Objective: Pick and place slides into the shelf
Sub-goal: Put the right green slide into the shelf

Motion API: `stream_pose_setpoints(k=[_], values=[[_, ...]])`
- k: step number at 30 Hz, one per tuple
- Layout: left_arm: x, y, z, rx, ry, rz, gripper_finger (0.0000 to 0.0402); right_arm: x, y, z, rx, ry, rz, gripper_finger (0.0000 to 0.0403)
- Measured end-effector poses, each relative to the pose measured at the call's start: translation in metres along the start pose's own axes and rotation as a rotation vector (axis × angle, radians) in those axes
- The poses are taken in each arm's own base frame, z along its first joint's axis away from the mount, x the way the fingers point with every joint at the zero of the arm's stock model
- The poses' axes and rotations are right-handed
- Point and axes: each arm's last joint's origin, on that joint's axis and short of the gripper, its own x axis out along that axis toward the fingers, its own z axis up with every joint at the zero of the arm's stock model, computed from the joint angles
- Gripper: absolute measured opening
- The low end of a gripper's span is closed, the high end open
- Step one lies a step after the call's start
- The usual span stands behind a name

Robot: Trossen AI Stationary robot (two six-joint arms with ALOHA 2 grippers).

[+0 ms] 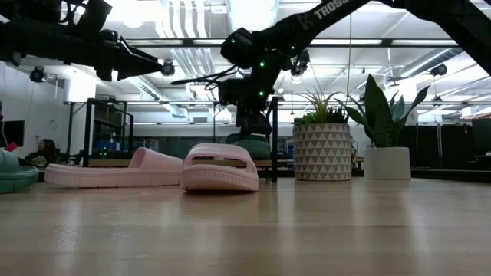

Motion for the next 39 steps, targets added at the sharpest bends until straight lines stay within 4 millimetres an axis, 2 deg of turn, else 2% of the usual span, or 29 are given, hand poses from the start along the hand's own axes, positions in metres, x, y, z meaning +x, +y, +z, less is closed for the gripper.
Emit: stream_pose_setpoints(k=[7,24,39], values=[[0.000,0.000,0.000,0.002,0.002,-0.003,0.0306,0.001,-0.001,-0.001,0.005,-0.001,-0.001,0.0189],[0.001,-0.001,-0.001,0.001,0.006,-0.004,0.0306,0.002,0.004,-0.002,0.005,-0.017,0.035,0.0020],[0.001,-0.001,-0.001,0.003,0.006,-0.003,0.0306,-0.009,0.006,0.009,0.097,0.064,-0.081,0.0009]])
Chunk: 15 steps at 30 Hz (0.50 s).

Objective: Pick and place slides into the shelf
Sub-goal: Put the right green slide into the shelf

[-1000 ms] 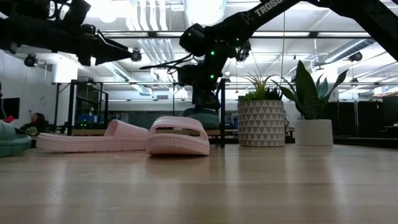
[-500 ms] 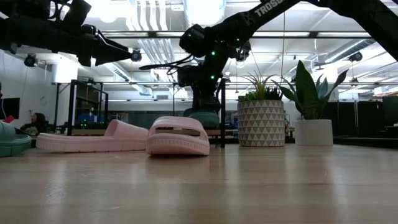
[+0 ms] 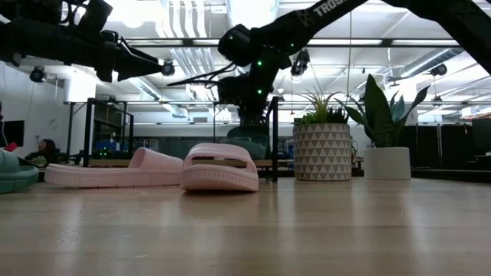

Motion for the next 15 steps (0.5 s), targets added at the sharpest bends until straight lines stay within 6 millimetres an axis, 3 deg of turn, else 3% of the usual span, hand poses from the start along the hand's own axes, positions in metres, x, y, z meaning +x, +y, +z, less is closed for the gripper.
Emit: stream_pose_setpoints(k=[15], values=[[-0.0001,-0.0002,-0.0005,0.000,0.001,-0.001,0.0306,0.0007,0.0039,-0.0061,-0.099,0.049,0.039,0.0009]])
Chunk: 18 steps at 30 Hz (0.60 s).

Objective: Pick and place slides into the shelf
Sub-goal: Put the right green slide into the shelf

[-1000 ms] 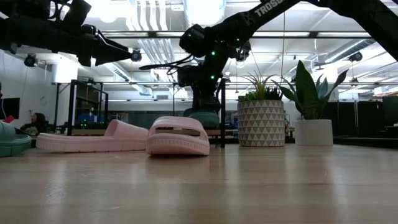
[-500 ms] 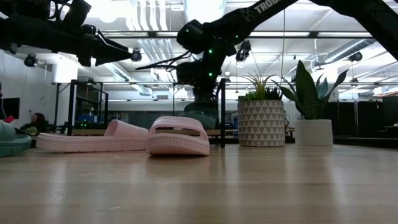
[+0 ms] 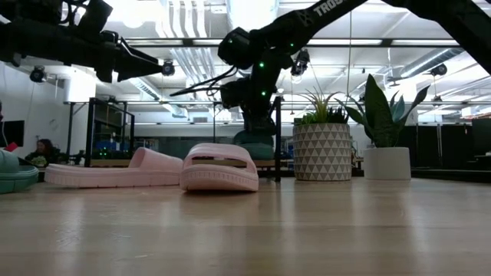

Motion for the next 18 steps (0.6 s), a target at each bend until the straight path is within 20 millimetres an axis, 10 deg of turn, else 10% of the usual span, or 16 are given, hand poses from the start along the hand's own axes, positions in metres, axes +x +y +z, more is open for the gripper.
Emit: stream_pose_setpoints(k=[18], values=[[-0.0004,-0.0018,-0.0036,0.005,0.011,-0.007,0.0306,0.0000,-0.0005,0.0004,0.021,-0.004,-0.003,0.0067]])
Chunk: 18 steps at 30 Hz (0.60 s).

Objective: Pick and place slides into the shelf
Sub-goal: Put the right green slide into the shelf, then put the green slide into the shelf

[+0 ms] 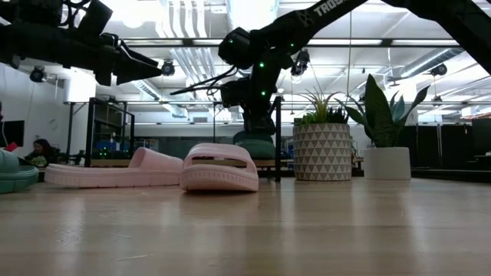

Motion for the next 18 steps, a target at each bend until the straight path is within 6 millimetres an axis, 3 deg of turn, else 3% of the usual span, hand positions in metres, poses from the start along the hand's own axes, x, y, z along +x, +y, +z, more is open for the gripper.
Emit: stream_pose_setpoints(k=[11,18], values=[[0.000,0.000,-0.001,0.001,0.001,-0.001,0.0306,-0.002,0.002,0.001,-0.016,0.002,0.004,0.0185],[0.000,0.000,-0.001,0.002,0.002,-0.001,0.0306,-0.014,0.001,0.009,-0.021,0.014,-0.039,0.0207]])
